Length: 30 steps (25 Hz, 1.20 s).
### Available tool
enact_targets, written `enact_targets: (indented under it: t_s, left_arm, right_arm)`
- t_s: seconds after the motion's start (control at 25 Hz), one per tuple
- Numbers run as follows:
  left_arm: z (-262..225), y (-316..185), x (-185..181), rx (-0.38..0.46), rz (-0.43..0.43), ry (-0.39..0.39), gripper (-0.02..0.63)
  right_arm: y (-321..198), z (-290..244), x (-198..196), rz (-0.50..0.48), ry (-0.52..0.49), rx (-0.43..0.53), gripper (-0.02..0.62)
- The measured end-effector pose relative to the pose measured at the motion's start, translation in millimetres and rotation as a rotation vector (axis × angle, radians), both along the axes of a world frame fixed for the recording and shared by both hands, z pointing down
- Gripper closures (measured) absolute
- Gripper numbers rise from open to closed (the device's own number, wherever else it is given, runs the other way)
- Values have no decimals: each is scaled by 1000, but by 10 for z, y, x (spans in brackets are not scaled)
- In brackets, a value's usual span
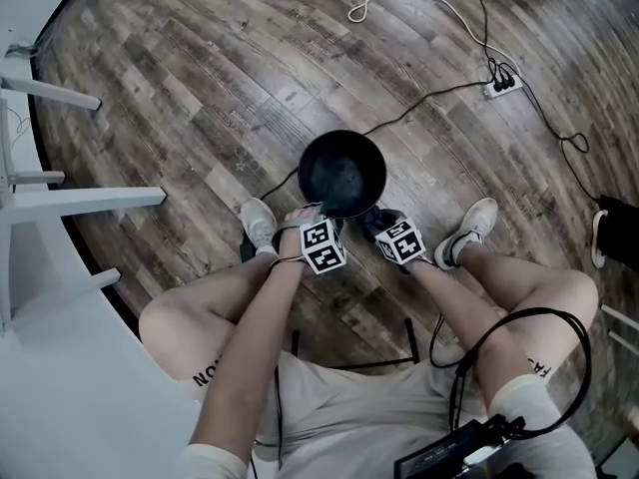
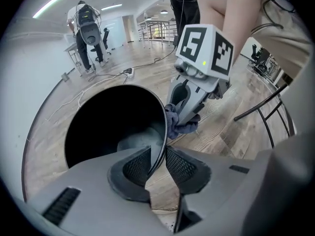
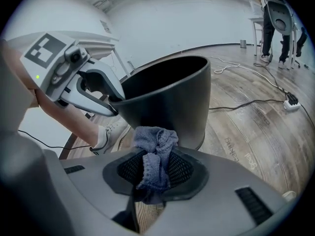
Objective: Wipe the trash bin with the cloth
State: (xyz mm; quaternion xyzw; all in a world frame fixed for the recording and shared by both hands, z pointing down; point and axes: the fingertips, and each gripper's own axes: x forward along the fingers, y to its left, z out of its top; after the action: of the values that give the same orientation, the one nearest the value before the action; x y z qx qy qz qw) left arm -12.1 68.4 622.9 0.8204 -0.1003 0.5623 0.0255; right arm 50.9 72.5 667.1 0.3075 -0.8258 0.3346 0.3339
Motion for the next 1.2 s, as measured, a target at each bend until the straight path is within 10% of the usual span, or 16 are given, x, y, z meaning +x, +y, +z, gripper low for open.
enact_targets:
  t_s: [1.2]
  left_arm:
    - [-50,6,9,17,43,84,514]
  right_arm:
    - [1,1275,11,-54,162,-137,492]
